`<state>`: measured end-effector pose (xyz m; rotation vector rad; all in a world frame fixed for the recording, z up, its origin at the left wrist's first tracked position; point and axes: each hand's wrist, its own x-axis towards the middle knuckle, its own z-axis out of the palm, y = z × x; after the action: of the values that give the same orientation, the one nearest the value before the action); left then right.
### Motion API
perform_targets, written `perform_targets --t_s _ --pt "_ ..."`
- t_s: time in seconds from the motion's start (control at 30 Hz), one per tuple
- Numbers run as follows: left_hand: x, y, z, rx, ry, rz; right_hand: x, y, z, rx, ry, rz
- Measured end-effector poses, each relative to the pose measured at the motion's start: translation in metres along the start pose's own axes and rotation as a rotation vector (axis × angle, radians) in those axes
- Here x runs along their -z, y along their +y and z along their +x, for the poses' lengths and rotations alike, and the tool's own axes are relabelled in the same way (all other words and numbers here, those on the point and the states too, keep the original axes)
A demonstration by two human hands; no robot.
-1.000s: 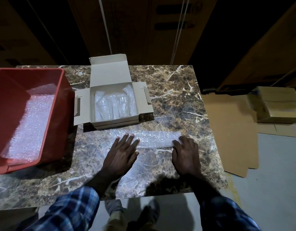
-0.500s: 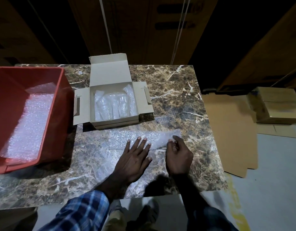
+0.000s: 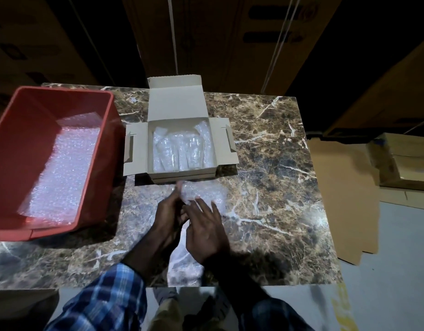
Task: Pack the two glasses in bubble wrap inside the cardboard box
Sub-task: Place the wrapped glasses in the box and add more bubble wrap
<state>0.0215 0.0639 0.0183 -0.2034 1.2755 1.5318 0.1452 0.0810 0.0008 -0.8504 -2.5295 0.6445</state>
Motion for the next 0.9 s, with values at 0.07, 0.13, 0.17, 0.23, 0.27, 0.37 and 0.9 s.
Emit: perform_targets --t_s 0.07,0.13,0.17,0.23,0.27,0.37,0.9 --pt "0.0 0.003 0.006 -0.032 0.079 0.059 -0.004 0.003 0.0 0.025 0.017 0.019" --pt "0.001 0.002 0.01 -0.097 0.159 0.16 -0.006 0.009 0.002 -0.022 0.099 -0.018" --pt "0.002 0.002 0.011 -0.122 0.181 0.215 -0.007 0.014 0.003 -0.064 0.129 -0.057" --pt "0.008 0.004 0.013 -0.178 0.213 0.298 -0.01 0.027 0.004 -0.133 0.146 -0.103" --pt "0.01 0.005 0.014 -0.219 0.22 0.378 -0.012 0.034 0.004 -0.145 0.139 -0.116" --pt "0.017 0.009 0.009 -0.47 0.231 0.815 -0.021 0.056 0.0 -0.123 0.106 -0.183" --pt "0.031 -0.011 0.006 -0.847 0.326 1.135 -0.016 0.068 -0.004 -0.135 -0.085 -0.336"
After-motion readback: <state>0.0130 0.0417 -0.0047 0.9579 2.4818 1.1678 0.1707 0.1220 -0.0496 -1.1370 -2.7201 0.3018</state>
